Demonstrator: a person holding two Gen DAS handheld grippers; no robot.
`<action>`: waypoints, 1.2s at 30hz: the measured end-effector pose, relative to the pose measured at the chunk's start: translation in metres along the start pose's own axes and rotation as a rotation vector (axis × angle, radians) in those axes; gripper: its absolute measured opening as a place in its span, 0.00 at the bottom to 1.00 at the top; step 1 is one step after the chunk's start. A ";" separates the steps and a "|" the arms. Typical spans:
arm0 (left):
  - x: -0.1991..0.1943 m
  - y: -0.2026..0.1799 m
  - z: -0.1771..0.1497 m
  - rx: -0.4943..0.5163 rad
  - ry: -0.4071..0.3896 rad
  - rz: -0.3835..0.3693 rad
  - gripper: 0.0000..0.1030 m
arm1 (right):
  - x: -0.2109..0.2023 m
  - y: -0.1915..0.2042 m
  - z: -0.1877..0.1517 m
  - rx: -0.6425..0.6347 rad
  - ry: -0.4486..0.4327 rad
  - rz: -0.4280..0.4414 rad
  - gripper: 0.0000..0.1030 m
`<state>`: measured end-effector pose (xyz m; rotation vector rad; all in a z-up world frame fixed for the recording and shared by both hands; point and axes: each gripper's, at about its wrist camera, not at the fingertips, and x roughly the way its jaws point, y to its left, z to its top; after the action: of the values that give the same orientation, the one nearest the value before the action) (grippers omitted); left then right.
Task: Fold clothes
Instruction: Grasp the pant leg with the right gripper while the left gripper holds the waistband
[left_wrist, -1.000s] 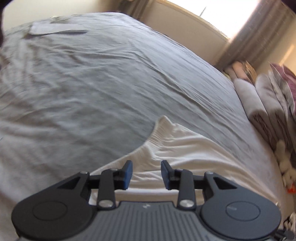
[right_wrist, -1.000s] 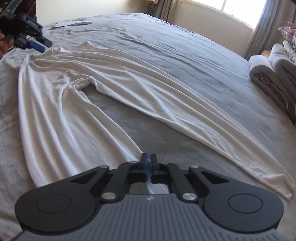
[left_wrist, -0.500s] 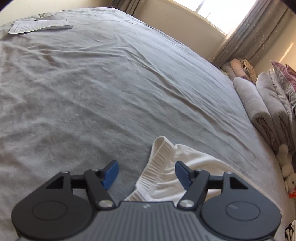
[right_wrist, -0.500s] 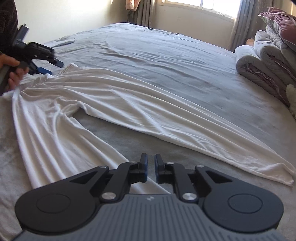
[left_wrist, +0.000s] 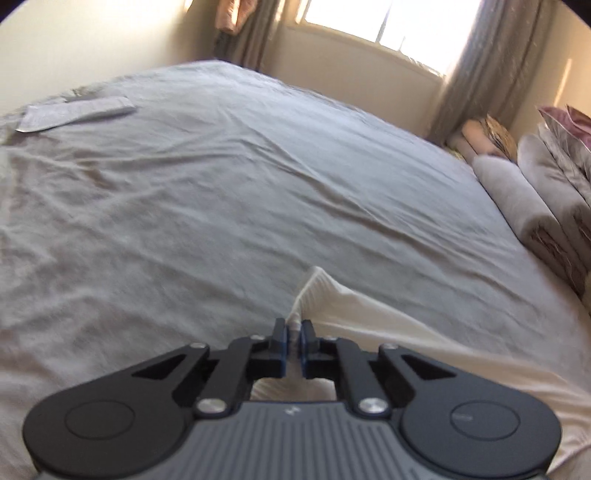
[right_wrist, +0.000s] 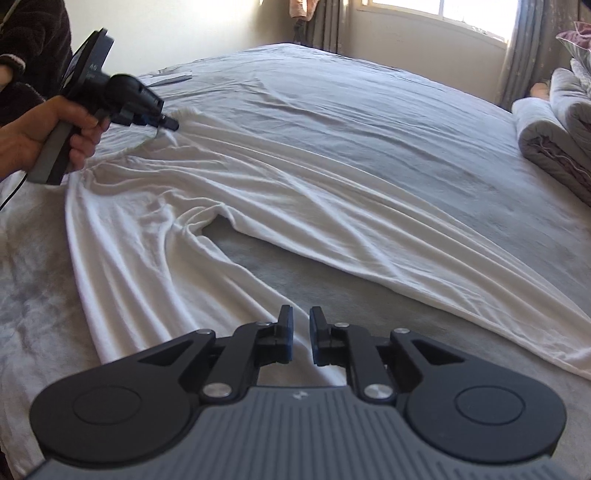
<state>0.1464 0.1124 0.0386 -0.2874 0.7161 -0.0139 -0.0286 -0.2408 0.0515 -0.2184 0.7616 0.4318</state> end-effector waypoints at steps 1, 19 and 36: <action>0.001 0.001 -0.001 -0.009 0.005 0.002 0.06 | 0.002 0.002 0.000 -0.004 -0.006 0.006 0.14; 0.005 0.016 0.001 -0.146 -0.040 -0.041 0.07 | 0.020 -0.019 0.019 0.211 -0.058 0.058 0.01; -0.003 0.025 0.003 -0.172 -0.017 0.000 0.33 | 0.016 -0.059 0.013 0.388 0.048 0.112 0.31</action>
<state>0.1443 0.1376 0.0364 -0.4514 0.7012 0.0502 0.0163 -0.2841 0.0518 0.1783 0.8910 0.3773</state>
